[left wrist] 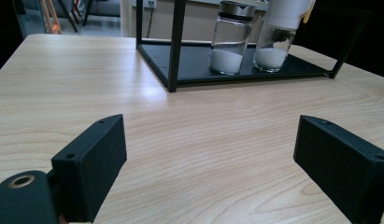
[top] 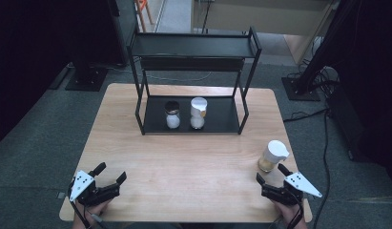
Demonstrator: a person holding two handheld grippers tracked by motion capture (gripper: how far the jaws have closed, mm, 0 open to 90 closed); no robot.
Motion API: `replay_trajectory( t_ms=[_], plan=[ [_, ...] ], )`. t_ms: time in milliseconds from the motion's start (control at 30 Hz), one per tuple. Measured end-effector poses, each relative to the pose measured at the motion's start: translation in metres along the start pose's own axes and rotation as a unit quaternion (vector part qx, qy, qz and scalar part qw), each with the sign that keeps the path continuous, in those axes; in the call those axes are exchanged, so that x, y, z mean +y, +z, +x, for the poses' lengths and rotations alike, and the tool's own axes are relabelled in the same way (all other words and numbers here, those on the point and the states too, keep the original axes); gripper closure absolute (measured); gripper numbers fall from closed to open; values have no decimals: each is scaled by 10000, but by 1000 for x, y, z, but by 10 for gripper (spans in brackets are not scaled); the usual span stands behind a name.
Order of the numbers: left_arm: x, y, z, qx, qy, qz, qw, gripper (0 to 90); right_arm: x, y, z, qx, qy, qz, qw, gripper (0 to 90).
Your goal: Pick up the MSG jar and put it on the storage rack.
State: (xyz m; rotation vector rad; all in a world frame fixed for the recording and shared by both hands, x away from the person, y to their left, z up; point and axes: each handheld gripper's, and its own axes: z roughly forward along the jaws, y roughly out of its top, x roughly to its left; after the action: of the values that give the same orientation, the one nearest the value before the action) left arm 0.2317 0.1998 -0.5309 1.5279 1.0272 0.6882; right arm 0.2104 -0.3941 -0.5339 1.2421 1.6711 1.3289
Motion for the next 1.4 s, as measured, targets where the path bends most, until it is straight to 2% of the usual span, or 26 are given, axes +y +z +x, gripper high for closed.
replay_trajectory(
  t_ms=[267, 533, 833, 967, 1400],
  plan=[
    [0, 0, 0, -2, 5, 4, 10000, 98, 1, -4, -11, -124, 85, -29, 9999, 58],
    [0, 0, 0, -2, 3, 1, 10000, 98, -2, -5, -20, -205, 120, 71, 9997, 58],
    [0, 0, 0, 3, 6, 4, 10000, 98, -2, -8, -27, -340, 8, 142, 9993, 57],
    [0, 0, 0, 4, 6, -1, 10000, 98, -3, -8, -33, -391, 122, 149, 9991, 58],
    [0, 0, 0, 6, 7, 3, 10000, 98, 0, -8, -28, -345, 71, 129, 9993, 57]
  ],
)
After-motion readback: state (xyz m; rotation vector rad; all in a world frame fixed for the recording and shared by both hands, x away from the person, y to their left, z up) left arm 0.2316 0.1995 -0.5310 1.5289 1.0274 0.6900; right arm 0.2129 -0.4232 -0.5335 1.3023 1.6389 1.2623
